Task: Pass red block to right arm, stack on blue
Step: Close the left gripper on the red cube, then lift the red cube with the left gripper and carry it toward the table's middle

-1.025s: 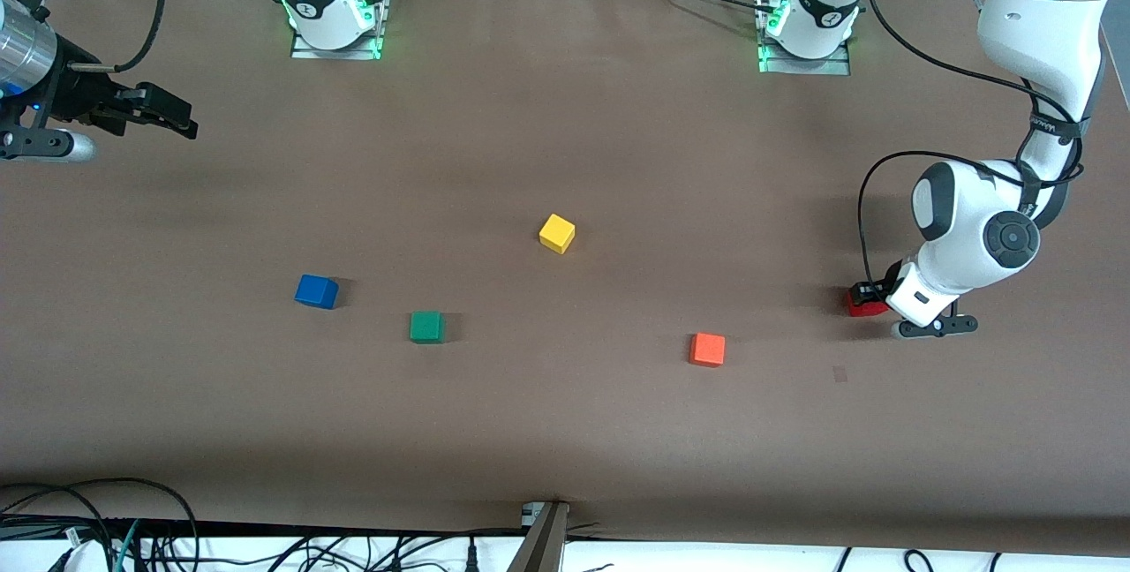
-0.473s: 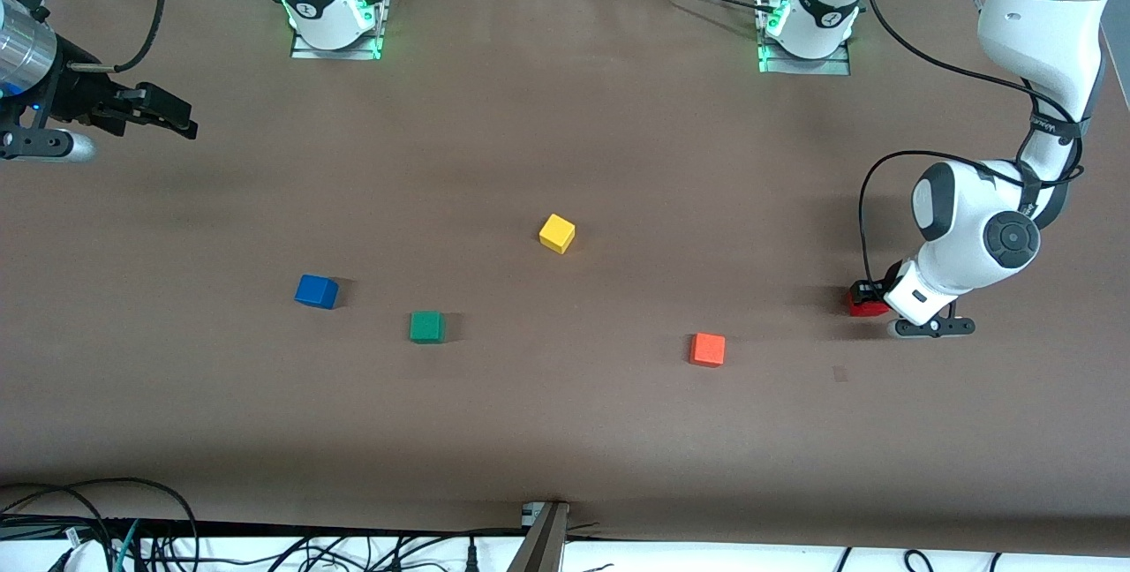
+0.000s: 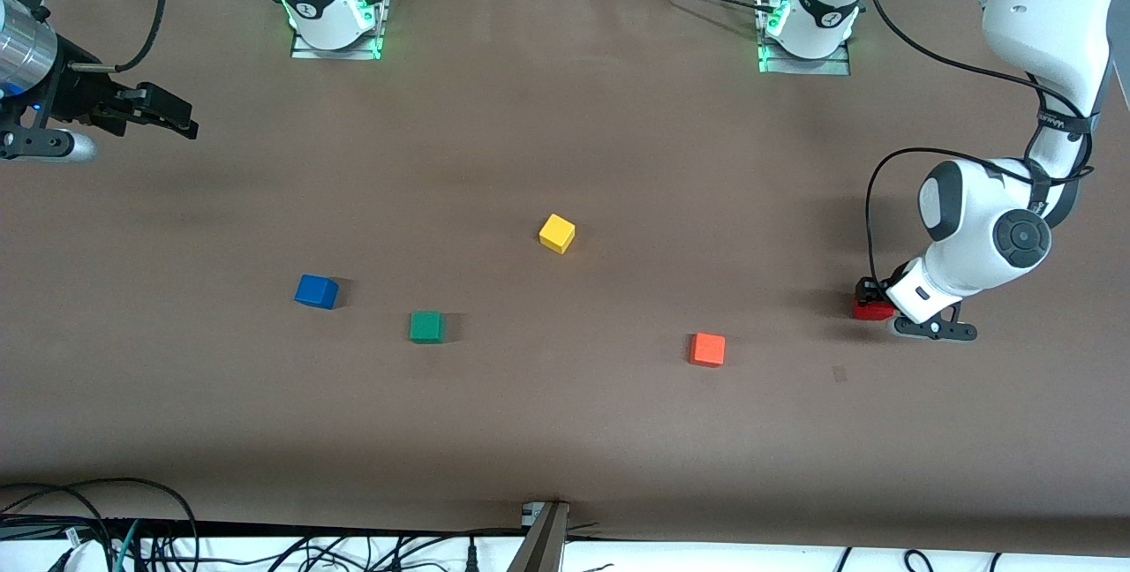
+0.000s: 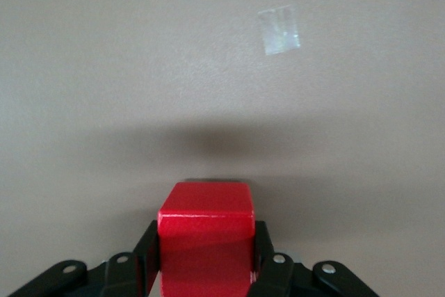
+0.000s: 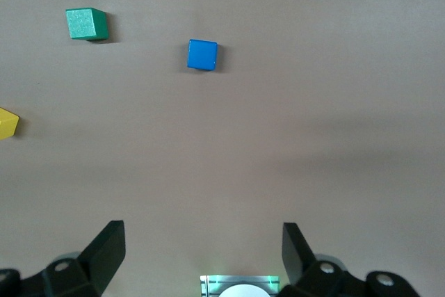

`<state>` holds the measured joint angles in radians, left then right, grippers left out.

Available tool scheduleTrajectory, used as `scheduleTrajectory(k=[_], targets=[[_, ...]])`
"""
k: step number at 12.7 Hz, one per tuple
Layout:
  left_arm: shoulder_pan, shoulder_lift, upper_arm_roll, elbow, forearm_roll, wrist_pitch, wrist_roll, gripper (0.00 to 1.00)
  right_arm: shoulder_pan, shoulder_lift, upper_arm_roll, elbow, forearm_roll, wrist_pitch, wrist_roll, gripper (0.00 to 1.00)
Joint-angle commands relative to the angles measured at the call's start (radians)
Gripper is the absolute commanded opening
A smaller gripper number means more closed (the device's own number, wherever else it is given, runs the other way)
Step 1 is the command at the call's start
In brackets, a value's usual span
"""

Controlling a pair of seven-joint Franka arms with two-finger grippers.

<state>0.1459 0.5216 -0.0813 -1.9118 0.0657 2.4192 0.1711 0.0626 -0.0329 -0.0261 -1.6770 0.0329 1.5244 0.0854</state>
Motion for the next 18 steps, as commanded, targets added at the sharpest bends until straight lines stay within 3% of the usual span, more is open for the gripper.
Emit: scheduleTrajectory(k=[1, 6, 9, 12, 16, 18], targets=[[0.006, -0.041, 0.0, 0.005, 0.0, -0.057, 0.198, 0.0, -0.003, 0.002, 0.006, 0.017, 0.002, -0.013, 0.014, 1.0], [0.006, -0.046, -0.003, 0.105, -0.009, -0.192, 0.463, 0.0, -0.003, 0.004, 0.006, 0.016, 0.004, -0.018, 0.014, 1.0], [0.011, -0.058, -0.006, 0.123, -0.029, -0.204, 0.652, 0.0, -0.003, 0.004, 0.005, 0.016, 0.004, -0.018, 0.014, 1.0], [0.029, -0.058, -0.003, 0.137, -0.206, -0.209, 0.991, 0.0, -0.003, 0.004, 0.005, 0.016, 0.005, -0.018, 0.016, 1.0], [0.034, -0.058, -0.005, 0.186, -0.389, -0.351, 1.197, 0.0, -0.003, 0.004, 0.003, 0.016, 0.005, -0.018, 0.014, 1.0], [0.037, -0.055, -0.005, 0.188, -0.556, -0.399, 1.336, 0.0, -0.003, 0.002, 0.003, 0.017, 0.005, -0.02, 0.016, 1.0]])
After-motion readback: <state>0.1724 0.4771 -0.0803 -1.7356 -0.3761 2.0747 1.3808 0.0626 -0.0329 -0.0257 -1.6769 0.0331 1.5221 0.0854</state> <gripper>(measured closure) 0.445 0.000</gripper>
